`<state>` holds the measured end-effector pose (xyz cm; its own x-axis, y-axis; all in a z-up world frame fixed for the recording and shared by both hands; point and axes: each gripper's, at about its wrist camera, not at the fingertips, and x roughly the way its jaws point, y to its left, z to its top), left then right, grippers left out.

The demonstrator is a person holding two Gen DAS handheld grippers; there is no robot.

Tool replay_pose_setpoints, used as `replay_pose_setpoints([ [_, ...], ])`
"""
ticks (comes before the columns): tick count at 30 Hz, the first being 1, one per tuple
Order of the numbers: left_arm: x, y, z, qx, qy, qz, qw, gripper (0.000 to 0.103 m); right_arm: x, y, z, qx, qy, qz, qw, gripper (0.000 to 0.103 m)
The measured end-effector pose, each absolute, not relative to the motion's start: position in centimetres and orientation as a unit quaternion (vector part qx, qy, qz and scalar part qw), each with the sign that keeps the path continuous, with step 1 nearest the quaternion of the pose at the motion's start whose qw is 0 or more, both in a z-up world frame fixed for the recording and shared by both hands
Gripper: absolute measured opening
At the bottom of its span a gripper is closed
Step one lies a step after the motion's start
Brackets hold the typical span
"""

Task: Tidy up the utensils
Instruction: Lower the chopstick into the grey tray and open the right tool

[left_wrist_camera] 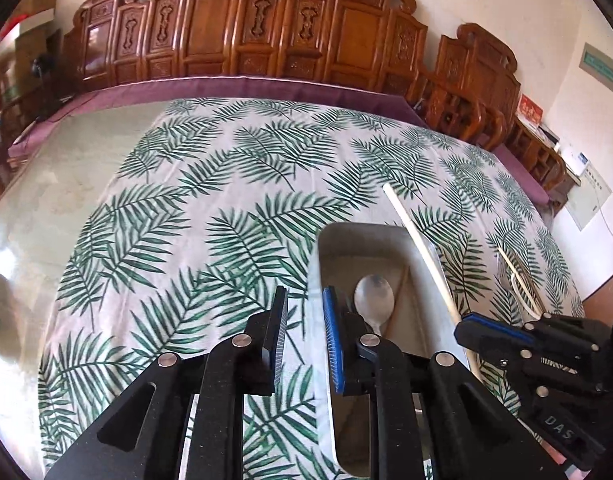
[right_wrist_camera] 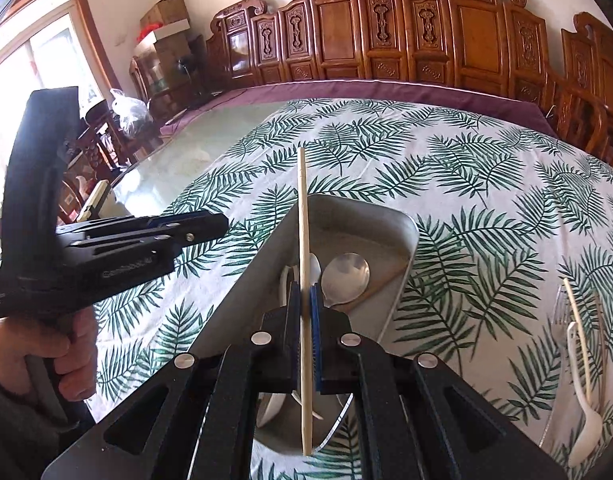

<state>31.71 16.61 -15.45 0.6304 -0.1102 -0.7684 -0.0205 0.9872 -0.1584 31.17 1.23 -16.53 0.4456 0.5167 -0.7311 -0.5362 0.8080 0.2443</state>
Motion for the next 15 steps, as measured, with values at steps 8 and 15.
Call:
replay_pose_setpoints([
  [8, 31.7, 17.5, -15.2, -0.081, 0.424, -0.014, 0.902, 0.029, 31.7, 2.7, -18.8, -0.024, 0.442, 0.301, 0.845, 0.006],
  [15, 31.7, 17.5, -15.1, -0.076, 0.42, -0.009, 0.904, 0.042, 31.8, 2.7, -20.8, -0.025, 0.461, 0.296, 0.836, 0.006],
])
